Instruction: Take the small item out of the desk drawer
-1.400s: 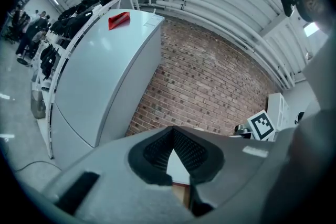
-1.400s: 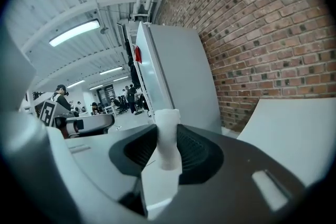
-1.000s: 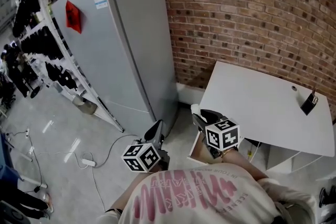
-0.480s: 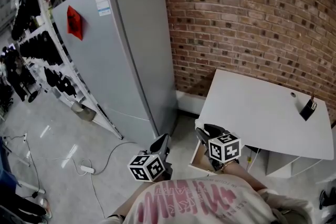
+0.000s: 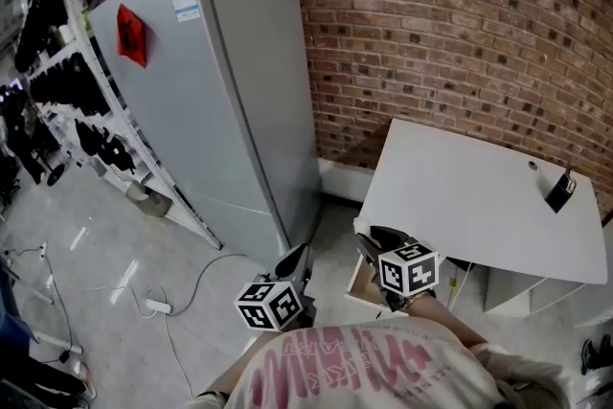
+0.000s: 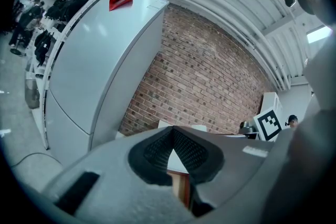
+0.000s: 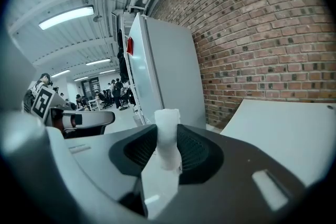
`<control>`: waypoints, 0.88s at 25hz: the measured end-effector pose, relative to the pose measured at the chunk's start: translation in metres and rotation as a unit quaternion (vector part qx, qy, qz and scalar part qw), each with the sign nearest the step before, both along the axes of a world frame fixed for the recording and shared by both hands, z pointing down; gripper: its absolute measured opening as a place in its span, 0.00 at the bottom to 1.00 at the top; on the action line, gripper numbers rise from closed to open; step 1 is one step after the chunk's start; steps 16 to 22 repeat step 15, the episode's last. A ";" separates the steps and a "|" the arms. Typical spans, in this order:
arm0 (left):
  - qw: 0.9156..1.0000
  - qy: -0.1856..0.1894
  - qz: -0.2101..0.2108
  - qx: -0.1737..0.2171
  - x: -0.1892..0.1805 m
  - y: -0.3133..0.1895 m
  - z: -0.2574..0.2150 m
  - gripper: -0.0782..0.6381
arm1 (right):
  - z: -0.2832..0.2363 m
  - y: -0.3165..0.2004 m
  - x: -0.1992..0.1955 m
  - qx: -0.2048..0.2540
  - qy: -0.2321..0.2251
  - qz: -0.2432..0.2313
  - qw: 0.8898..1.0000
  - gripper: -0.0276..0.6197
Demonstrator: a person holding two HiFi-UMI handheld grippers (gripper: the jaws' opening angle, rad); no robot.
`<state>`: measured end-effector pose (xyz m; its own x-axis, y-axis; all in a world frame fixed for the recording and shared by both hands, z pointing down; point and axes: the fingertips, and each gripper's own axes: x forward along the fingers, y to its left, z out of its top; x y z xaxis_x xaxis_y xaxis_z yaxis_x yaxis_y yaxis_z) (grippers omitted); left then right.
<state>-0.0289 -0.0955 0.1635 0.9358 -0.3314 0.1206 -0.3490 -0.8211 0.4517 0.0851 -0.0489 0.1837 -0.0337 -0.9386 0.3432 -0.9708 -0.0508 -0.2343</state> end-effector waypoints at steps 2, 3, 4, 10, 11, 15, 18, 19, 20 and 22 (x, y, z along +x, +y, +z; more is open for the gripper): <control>1.000 -0.001 0.000 -0.002 -0.001 0.001 0.001 0.12 | 0.001 0.001 -0.002 -0.002 -0.002 -0.001 1.000 0.25; 1.000 -0.002 0.001 -0.004 -0.002 0.001 0.002 0.12 | 0.002 0.001 -0.003 -0.004 -0.002 -0.001 1.000 0.25; 1.000 -0.002 0.001 -0.004 -0.002 0.001 0.003 0.12 | 0.003 0.001 -0.004 -0.005 -0.002 -0.001 1.000 0.25; 1.000 -0.001 0.004 -0.006 -0.005 0.003 0.004 0.12 | 0.007 0.002 -0.009 -0.010 -0.003 -0.002 1.000 0.25; 1.000 -0.001 0.004 -0.006 -0.005 0.003 0.004 0.12 | 0.008 0.003 -0.009 -0.011 -0.004 -0.002 1.000 0.25; 1.000 -0.003 0.004 -0.007 -0.007 0.005 0.005 0.12 | 0.009 0.005 -0.011 -0.014 -0.006 -0.001 1.000 0.25; 1.000 -0.003 0.004 -0.007 -0.007 0.005 0.005 0.12 | 0.009 0.005 -0.011 -0.014 -0.006 -0.001 1.000 0.25; 1.000 -0.003 0.004 -0.007 -0.007 0.005 0.005 0.12 | 0.009 0.005 -0.011 -0.014 -0.006 -0.001 1.000 0.25; 1.000 -0.003 0.004 -0.007 -0.007 0.005 0.005 0.12 | 0.009 0.005 -0.011 -0.014 -0.006 -0.001 1.000 0.25; 1.000 -0.003 0.004 -0.007 -0.007 0.005 0.005 0.12 | 0.009 0.005 -0.011 -0.014 -0.006 -0.001 1.000 0.25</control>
